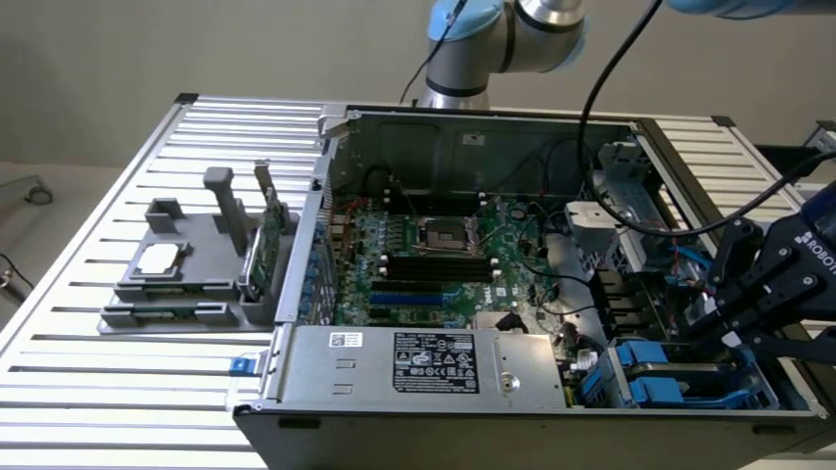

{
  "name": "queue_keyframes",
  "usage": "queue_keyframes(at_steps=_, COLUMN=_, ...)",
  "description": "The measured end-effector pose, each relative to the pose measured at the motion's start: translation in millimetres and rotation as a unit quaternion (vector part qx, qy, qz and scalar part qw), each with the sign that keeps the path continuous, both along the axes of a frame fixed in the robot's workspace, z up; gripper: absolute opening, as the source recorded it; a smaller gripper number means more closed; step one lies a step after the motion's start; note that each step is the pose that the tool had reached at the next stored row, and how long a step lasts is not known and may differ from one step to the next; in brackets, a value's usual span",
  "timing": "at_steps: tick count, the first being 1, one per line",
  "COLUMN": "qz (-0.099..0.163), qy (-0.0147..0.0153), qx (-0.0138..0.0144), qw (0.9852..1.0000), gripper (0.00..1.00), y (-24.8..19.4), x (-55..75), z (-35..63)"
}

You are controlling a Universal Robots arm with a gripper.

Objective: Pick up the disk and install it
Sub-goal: 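Insert the first disk wire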

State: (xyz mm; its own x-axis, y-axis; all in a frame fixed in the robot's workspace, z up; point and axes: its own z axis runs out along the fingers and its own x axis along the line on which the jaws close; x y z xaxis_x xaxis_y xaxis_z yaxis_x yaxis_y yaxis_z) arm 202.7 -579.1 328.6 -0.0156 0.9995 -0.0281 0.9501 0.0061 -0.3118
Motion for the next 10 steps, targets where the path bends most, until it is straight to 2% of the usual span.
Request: queue_keyframes(at_steps=10, qz=-0.025, qy=0.0000, qx=0.0001, qw=0.9997, gripper=0.17, y=-2.1, x=0.0, z=0.0)
